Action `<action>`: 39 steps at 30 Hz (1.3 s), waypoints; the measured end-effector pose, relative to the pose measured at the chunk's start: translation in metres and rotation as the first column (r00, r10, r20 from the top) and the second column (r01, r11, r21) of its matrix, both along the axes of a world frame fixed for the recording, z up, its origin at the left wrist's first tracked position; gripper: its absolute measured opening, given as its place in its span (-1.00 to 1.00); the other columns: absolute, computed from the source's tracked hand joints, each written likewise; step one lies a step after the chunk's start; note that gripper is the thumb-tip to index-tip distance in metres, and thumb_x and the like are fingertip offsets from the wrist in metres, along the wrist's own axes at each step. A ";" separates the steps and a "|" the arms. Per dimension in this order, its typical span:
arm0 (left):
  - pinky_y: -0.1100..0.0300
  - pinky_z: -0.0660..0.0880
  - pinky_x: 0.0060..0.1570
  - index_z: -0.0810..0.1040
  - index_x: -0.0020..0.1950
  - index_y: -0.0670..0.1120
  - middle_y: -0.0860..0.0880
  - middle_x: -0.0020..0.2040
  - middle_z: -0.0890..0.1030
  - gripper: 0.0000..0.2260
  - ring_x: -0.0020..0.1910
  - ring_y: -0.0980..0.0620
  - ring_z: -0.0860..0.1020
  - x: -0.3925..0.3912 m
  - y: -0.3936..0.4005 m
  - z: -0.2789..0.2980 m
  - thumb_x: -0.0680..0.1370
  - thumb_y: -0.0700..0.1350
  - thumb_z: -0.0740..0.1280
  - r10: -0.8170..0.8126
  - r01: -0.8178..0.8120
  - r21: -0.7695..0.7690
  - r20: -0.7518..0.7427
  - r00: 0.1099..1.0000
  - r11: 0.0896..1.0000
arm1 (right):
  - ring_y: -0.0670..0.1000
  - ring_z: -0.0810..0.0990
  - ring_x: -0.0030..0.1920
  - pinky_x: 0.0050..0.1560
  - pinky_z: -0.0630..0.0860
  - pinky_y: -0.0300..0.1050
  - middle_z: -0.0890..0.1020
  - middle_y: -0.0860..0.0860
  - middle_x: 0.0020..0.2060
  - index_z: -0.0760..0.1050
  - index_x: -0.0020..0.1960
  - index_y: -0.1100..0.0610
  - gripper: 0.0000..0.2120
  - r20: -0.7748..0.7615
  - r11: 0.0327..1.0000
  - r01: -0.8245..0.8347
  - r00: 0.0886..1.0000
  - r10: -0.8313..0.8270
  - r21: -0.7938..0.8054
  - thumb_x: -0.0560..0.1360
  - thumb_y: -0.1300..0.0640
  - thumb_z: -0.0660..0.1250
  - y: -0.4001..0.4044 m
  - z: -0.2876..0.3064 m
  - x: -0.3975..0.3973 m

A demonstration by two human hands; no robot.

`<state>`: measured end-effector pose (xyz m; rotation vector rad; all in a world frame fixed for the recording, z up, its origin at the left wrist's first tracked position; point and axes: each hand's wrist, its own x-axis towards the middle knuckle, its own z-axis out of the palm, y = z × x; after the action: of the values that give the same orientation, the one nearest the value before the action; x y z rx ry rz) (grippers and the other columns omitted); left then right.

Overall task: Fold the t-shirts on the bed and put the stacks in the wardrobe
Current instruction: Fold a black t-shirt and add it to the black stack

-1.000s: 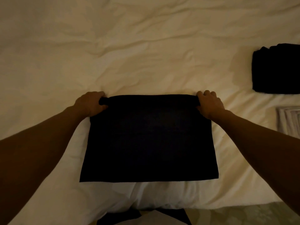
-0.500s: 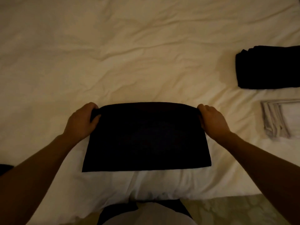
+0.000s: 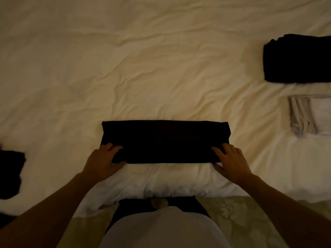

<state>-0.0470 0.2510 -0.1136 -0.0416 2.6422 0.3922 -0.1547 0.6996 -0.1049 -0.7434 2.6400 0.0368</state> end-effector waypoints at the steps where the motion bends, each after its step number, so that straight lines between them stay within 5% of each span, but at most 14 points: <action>1: -0.01 0.51 -0.19 0.57 0.27 -0.09 -0.17 0.06 0.58 -0.38 -0.04 -0.23 0.58 -0.003 0.005 0.002 0.45 0.32 0.15 0.099 -0.099 -0.002 -0.004 0.995 0.995 | 0.26 0.60 -0.07 -0.08 0.55 0.13 0.57 0.18 0.04 0.48 0.26 0.07 -0.52 -0.012 1.000 0.002 1.000 -0.002 -0.007 0.43 -0.15 0.33 -0.003 0.001 0.000; 4: -0.07 0.48 0.02 0.49 0.36 -0.09 -0.20 0.20 0.51 -0.46 0.18 -0.24 0.47 -0.024 0.018 0.011 0.53 0.23 0.25 0.415 -0.413 0.054 -0.030 0.909 0.909 | 0.21 0.58 -0.07 -0.08 0.50 0.07 0.59 0.13 -0.04 0.60 0.11 0.10 -0.51 -0.032 0.996 0.077 0.996 -0.078 -0.038 0.50 -0.22 0.09 -0.015 0.011 -0.015; 7: -0.15 0.37 0.25 0.28 0.53 -0.09 -0.25 0.41 0.34 -0.43 0.37 -0.27 0.30 -0.049 0.023 0.014 0.59 0.12 0.30 0.627 -0.625 0.059 -0.032 0.778 0.778 | 0.25 0.54 0.03 -0.03 0.47 0.11 0.56 0.19 0.06 0.55 0.20 0.17 -0.63 -0.087 0.966 0.232 0.966 -0.243 -0.117 0.59 -0.07 0.19 -0.033 0.016 -0.038; 11: -0.24 0.25 0.38 0.03 0.62 0.00 -0.20 0.58 0.11 -0.34 0.52 -0.27 0.11 -0.064 0.038 0.004 0.62 0.15 0.23 0.580 -0.578 0.044 -0.052 0.813 0.815 | 0.31 0.43 0.25 0.15 0.44 0.23 0.43 0.25 0.32 0.40 0.41 0.17 -0.54 -0.072 0.947 0.285 0.952 -0.297 -0.147 0.59 -0.03 0.26 -0.062 0.007 -0.046; 14: -0.27 0.21 0.41 0.00 0.63 0.00 -0.17 0.60 0.06 -0.37 0.53 -0.28 0.09 -0.068 0.045 -0.006 0.64 0.18 0.14 0.650 -0.650 0.023 0.009 0.760 0.760 | 0.28 0.24 0.43 0.32 0.32 0.25 0.25 0.23 0.47 0.21 0.53 0.12 -0.44 0.033 0.912 0.405 0.914 -0.404 -0.067 0.62 -0.12 0.17 -0.070 -0.010 -0.041; 19: -0.20 0.36 0.31 0.23 0.54 -0.16 -0.28 0.44 0.31 -0.45 0.37 -0.32 0.33 -0.069 0.030 -0.021 0.63 0.06 0.24 0.813 -0.808 0.093 -0.020 0.582 0.581 | 0.31 0.33 0.34 0.22 0.40 0.23 0.32 0.27 0.36 0.19 0.48 0.25 -0.41 0.178 0.650 0.752 0.658 -0.732 -0.110 0.62 -0.09 0.21 -0.048 -0.026 -0.041; 23: -0.03 0.46 0.19 0.47 0.35 -0.19 -0.23 0.25 0.56 -0.62 0.20 -0.23 0.54 -0.068 0.014 -0.021 0.59 -0.04 0.35 0.910 -0.904 0.229 0.127 0.395 0.360 | 0.15 0.54 0.10 0.06 0.48 0.02 0.54 0.13 0.11 0.40 0.29 0.26 -0.56 0.482 0.286 0.924 0.378 -0.790 -0.255 0.58 -0.04 0.32 -0.034 -0.024 -0.048; 29: 0.00 0.53 0.11 0.60 -0.07 -0.06 -0.19 0.11 0.62 -0.95 -0.07 -0.09 0.60 -0.079 0.001 -0.011 0.58 -0.15 0.36 0.919 -0.863 0.504 0.358 0.166 -0.040 | 0.06 0.51 -0.14 -0.26 0.42 -0.19 0.52 0.05 -0.20 0.44 0.00 0.24 -0.80 0.604 0.121 0.922 0.335 -0.723 -0.367 0.61 0.07 0.27 -0.025 -0.024 -0.063; 31: -0.04 0.52 0.20 0.62 -0.01 -0.04 -0.19 0.19 0.62 -0.93 0.07 -0.14 0.60 -0.076 0.000 -0.015 0.58 -0.08 0.36 0.940 -0.875 0.484 0.305 0.155 -0.013 | 0.08 0.55 -0.06 -0.15 0.50 -0.14 0.56 0.08 -0.08 0.46 0.08 0.22 -0.77 0.561 0.137 0.918 0.340 -0.755 -0.373 0.62 0.04 0.26 -0.026 -0.031 -0.059; 35: -0.05 0.40 0.25 0.39 0.43 -0.14 -0.20 0.35 0.49 -0.50 0.29 -0.24 0.48 -0.067 0.008 -0.019 0.60 0.13 0.29 0.903 -0.892 0.247 0.115 0.415 0.379 | 0.12 0.53 0.08 0.14 0.54 0.09 0.43 0.12 0.22 0.36 0.30 0.19 -0.47 0.497 0.196 0.927 0.341 -0.798 -0.321 0.55 -0.18 0.31 -0.031 -0.038 -0.052; 39: 0.00 0.36 0.13 0.33 0.45 -0.20 -0.28 0.36 0.46 -0.45 0.29 -0.30 0.45 -0.060 0.018 -0.019 0.64 0.18 0.19 0.860 -0.881 0.168 0.199 0.470 0.443 | 0.12 0.53 0.02 0.08 0.55 0.13 0.49 0.06 0.03 0.34 0.22 0.20 -0.50 0.572 0.238 0.948 0.317 -0.757 -0.211 0.56 -0.19 0.29 -0.029 -0.036 -0.045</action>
<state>-0.1066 0.2694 -0.1328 -1.3757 2.2223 1.0231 -0.1994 0.6706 -0.1410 0.7218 2.2757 -1.0851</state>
